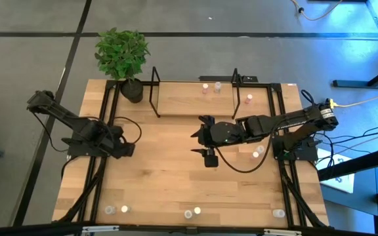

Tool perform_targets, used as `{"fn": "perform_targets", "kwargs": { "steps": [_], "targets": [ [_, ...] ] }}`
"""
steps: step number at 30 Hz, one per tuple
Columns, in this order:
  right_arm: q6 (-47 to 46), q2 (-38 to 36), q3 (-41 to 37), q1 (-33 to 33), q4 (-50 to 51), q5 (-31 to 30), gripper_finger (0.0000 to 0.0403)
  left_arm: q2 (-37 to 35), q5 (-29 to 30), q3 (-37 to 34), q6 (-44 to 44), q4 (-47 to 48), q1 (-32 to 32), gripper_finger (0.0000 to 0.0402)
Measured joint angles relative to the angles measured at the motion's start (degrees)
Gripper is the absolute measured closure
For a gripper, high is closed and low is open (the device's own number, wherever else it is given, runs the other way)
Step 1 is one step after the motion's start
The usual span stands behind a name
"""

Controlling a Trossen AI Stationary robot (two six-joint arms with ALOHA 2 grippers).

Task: Pick and place medicine bottles onto shelf by color
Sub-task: Put the top blue medicine bottle on the shelf

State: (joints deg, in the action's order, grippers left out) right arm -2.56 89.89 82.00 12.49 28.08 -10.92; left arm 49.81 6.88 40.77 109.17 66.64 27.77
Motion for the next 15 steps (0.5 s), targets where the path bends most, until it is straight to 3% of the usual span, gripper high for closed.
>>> {"fn": "perform_targets", "kwargs": {
  "steps": [6, 15],
  "targets": [
    [0.0, 0.0, 0.02, 0.0, 0.0, 0.01, 0.0148, 3.95, 1.09, -0.02, 1.28, 0.08, 0.0, 0.0105],
    [-0.01, 0.0, 0.02, 0.0, -0.37, 0.01, 0.0148, 9.5, 1.13, -0.02, 1.03, 0.43, 0.0, 0.0102]
  ]
}}
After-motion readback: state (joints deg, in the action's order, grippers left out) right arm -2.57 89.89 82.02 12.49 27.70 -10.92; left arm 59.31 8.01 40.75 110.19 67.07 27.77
